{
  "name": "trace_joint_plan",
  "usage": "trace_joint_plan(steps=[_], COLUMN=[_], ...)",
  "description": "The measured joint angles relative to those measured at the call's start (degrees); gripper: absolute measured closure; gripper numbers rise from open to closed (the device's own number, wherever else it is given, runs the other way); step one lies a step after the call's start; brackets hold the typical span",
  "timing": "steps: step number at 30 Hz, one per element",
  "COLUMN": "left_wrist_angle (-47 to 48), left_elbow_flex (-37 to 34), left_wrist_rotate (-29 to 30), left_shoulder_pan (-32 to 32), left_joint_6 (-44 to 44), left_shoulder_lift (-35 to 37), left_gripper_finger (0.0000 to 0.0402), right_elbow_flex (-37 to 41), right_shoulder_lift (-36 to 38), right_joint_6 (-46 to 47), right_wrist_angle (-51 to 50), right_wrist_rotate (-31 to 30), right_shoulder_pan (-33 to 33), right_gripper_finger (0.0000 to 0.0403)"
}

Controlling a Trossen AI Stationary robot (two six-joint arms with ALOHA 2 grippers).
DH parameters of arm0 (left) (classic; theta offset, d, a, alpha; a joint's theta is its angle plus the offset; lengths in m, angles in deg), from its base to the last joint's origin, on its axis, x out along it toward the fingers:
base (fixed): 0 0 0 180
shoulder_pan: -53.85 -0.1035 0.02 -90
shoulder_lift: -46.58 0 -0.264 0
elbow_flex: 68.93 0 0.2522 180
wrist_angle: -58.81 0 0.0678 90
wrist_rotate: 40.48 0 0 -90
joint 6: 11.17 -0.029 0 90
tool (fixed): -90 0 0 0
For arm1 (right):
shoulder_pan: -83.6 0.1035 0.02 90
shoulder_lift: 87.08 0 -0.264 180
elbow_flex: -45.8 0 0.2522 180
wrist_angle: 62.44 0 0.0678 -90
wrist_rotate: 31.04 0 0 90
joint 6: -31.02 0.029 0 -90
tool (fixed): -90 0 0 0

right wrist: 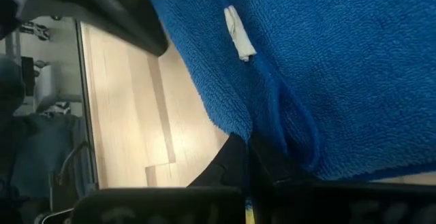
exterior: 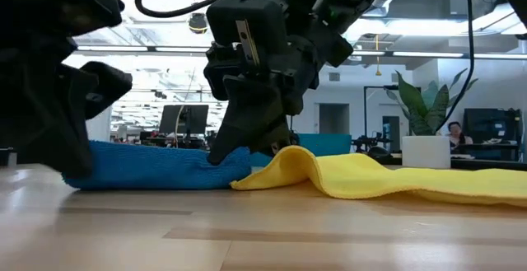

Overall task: Roll microfiber towels into tight, uniform cylinder then place into a basket
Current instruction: Roll the blue microfiber cloth

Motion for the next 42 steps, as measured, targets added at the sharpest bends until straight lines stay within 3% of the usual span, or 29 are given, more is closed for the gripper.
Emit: trace_joint_plan(steps=[17, 31, 42], left_wrist_angle=[0.6, 7.2, 9.9], left_elbow_flex=[0.0, 0.0, -0.2], left_wrist_rotate=[10.2, 6.1, 4.1], left_shoulder_pan=[-1.2, -5.2, -6.9], left_joint_6=[-2.7, 4.1, 12.3], left_shoulder_lift=[0.4, 0.4, 0.5], left_gripper_finger=[0.0402, 0.0402, 0.0402], right_elbow_flex=[0.0, -0.1, -0.1], right_shoulder_lift=[-0.7, -0.7, -0.7], right_joint_6=[2.4, 3.3, 0.4], right_wrist_angle=[-1.2, -1.5, -1.3], right_wrist_rotate=[0.0, -1.7, -1.3], right_shoulder_pan=[-0.1, -0.6, 0.0], right_gripper_finger=[0.0387, 0.0386, 0.0277])
